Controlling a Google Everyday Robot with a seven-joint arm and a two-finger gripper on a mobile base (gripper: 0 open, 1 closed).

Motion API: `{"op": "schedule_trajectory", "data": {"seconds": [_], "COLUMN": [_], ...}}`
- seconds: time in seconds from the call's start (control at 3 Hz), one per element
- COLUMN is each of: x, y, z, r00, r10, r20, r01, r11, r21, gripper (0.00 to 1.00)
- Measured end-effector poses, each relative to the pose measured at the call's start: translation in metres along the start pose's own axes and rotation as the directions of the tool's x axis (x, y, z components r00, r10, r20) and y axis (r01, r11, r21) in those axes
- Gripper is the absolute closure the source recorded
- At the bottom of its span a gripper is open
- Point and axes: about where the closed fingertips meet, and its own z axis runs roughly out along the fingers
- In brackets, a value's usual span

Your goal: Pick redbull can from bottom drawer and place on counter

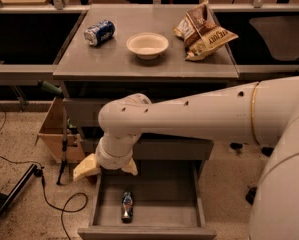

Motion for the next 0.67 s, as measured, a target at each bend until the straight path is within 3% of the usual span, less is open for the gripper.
{"op": "schedule_trajectory", "data": {"seconds": [0.33,0.67], "x": [0.0007,-0.0086], "y": [-0.0022,0.0024], "z": [-0.0211,-0.0219], "r00": [1.0,0.999], "r10": [-0.016,-0.041], "r20": [0.021,0.003], "r01": [0.016,0.041], "r11": [0.9999,0.9991], "r21": [0.002,-0.015], "gripper": [0.0,0.0]}}
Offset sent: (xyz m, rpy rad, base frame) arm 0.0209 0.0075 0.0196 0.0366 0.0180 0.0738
